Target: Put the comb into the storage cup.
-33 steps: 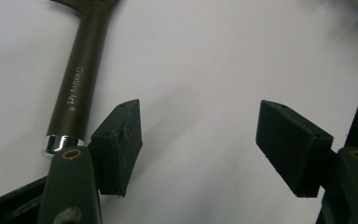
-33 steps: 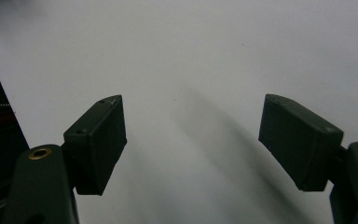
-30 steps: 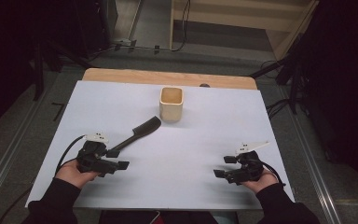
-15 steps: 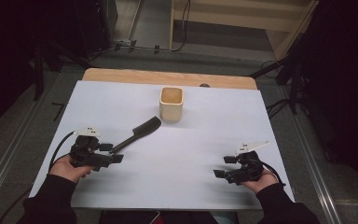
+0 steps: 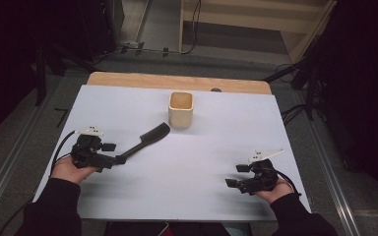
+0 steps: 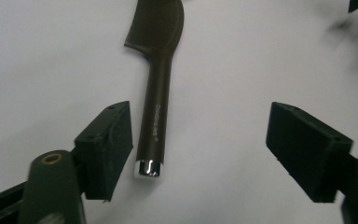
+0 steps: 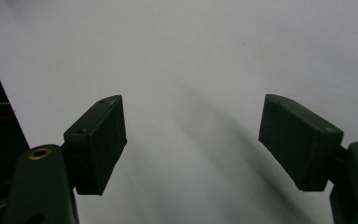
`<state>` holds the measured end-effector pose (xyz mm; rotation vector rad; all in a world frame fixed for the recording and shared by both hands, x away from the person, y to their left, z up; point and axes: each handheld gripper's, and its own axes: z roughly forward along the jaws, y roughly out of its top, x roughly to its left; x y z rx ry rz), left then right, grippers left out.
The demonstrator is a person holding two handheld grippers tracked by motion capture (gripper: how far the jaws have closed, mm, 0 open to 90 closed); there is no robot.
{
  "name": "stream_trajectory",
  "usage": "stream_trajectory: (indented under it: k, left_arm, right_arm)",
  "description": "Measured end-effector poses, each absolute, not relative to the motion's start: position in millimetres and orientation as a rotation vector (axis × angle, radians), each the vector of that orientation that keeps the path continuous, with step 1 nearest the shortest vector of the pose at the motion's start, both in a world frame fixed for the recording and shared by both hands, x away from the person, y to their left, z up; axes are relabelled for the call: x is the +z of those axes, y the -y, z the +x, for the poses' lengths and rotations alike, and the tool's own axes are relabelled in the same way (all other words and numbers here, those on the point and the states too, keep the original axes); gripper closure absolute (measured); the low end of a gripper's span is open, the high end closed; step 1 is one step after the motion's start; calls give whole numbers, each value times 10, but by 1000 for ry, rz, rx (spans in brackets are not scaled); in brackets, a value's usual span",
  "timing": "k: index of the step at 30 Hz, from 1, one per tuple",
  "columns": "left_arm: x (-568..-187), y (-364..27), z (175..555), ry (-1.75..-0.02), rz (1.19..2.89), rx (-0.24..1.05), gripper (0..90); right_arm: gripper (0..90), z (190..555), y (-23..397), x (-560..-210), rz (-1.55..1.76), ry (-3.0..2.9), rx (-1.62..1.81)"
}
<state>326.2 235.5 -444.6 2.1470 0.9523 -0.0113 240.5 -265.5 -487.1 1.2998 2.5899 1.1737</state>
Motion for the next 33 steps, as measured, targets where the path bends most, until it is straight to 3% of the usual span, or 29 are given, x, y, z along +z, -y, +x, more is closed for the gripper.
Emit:
stream_trajectory:
  k: [3,8,9,33]
  left_arm:
    - [-4427,-2329,3295,-940,2145,-11,210]
    - [-4424,-2287,3355,-899,2164,-25,110]
    - [-4425,-2280,3388,-888,2159,-24,1]
    - [-4483,-2183,3616,-920,2226,73,32]
  right_arm:
    - [213,2406,2652,-4874,1297,-2591,1173]
    - [212,2407,2654,-4874,1300,-2590,1173]
    - [212,2406,2652,-4874,1300,-2591,1172]
    - [212,2410,2654,-4879,1303,-2590,1169]
